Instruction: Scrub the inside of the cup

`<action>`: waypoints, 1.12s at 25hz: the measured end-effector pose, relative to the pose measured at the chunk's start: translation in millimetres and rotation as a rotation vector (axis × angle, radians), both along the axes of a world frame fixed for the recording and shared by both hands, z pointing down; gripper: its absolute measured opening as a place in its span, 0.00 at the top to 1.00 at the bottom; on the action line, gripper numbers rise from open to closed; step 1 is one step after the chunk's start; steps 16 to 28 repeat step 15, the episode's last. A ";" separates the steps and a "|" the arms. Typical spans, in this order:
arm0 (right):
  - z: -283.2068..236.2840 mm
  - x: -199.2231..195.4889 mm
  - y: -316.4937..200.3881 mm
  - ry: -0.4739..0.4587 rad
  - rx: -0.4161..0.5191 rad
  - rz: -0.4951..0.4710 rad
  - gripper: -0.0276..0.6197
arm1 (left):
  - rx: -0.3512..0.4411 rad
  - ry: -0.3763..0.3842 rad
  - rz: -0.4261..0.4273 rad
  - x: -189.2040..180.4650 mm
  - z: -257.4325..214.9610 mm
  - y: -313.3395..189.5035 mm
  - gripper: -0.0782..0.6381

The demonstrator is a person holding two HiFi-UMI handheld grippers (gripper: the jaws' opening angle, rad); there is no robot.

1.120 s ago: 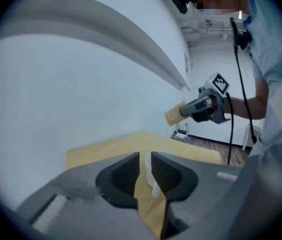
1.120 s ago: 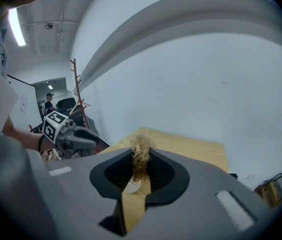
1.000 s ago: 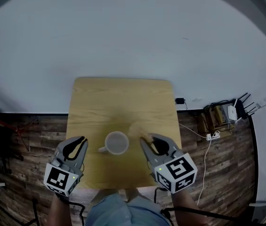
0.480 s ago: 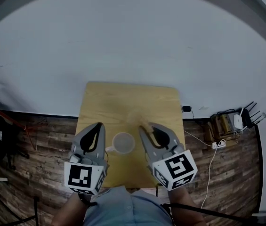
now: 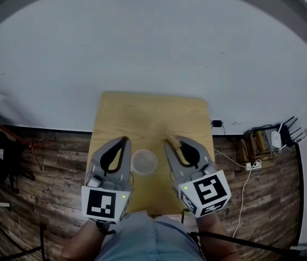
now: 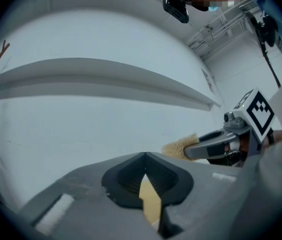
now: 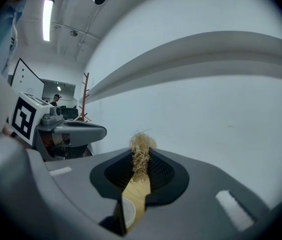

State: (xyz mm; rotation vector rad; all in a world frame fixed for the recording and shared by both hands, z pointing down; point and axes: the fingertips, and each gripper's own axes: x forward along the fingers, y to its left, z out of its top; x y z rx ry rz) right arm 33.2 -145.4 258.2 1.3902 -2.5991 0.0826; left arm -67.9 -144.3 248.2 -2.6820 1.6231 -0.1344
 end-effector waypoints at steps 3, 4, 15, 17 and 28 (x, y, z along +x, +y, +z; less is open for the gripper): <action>-0.7 -0.9 1.1 0.002 0.002 -0.001 0.86 | 0.001 0.000 -0.003 -0.7 -0.9 0.1 0.86; -0.8 -1.3 1.8 0.002 0.003 -0.001 0.86 | 0.001 0.001 -0.003 -0.8 -0.9 0.6 0.86; 0.5 -1.9 4.3 -0.004 0.005 0.002 0.86 | 0.006 -0.007 0.016 1.9 0.1 3.2 0.86; 0.5 -1.9 4.3 -0.004 0.005 0.002 0.86 | 0.006 -0.007 0.016 1.9 0.1 3.2 0.86; 0.5 -1.9 4.3 -0.004 0.005 0.002 0.86 | 0.006 -0.007 0.016 1.9 0.1 3.2 0.86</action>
